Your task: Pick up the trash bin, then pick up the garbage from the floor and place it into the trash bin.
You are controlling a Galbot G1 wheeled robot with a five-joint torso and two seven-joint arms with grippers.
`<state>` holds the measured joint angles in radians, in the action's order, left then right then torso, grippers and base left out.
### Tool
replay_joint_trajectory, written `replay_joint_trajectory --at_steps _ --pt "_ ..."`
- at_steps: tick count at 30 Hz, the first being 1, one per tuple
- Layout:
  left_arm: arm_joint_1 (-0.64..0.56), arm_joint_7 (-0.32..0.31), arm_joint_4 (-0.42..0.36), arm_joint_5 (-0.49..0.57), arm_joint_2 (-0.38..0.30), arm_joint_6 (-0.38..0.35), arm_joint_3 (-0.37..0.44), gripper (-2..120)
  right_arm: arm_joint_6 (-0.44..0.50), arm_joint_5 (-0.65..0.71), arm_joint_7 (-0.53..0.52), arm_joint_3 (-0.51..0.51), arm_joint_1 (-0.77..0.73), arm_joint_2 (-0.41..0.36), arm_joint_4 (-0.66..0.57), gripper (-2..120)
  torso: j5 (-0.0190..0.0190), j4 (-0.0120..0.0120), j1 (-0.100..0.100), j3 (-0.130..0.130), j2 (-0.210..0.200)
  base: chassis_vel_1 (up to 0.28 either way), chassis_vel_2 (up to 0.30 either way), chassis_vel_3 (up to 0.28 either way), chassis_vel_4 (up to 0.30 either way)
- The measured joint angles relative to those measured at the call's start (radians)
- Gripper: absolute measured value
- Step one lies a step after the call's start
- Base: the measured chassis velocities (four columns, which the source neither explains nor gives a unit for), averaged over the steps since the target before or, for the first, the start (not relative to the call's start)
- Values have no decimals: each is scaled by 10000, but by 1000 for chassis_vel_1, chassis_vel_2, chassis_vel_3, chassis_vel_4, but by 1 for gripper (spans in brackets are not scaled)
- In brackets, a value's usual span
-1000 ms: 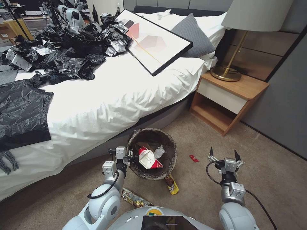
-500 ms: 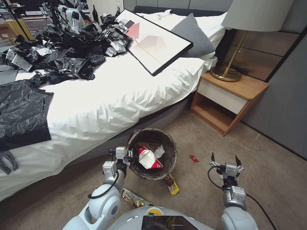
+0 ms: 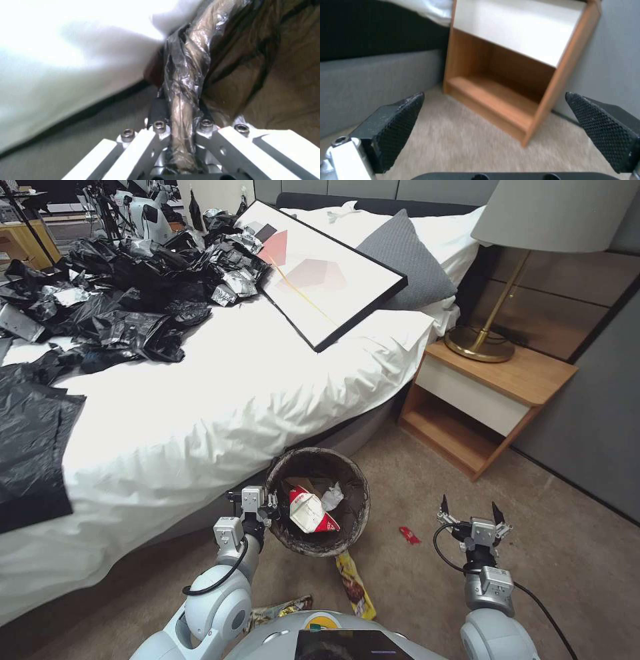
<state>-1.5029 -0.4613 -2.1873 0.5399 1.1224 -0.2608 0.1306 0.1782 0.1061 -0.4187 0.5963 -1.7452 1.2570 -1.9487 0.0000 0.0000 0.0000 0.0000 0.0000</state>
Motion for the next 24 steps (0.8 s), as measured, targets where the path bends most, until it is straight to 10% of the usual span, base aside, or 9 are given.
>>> replay_joint_trajectory --at_steps 24 --pt "-176 -6 -86 -2 -89 11 -42 2 -245 -79 -267 -216 -62 -141 20 100 0 1 0 -1 -1 -68 61 66 -65"
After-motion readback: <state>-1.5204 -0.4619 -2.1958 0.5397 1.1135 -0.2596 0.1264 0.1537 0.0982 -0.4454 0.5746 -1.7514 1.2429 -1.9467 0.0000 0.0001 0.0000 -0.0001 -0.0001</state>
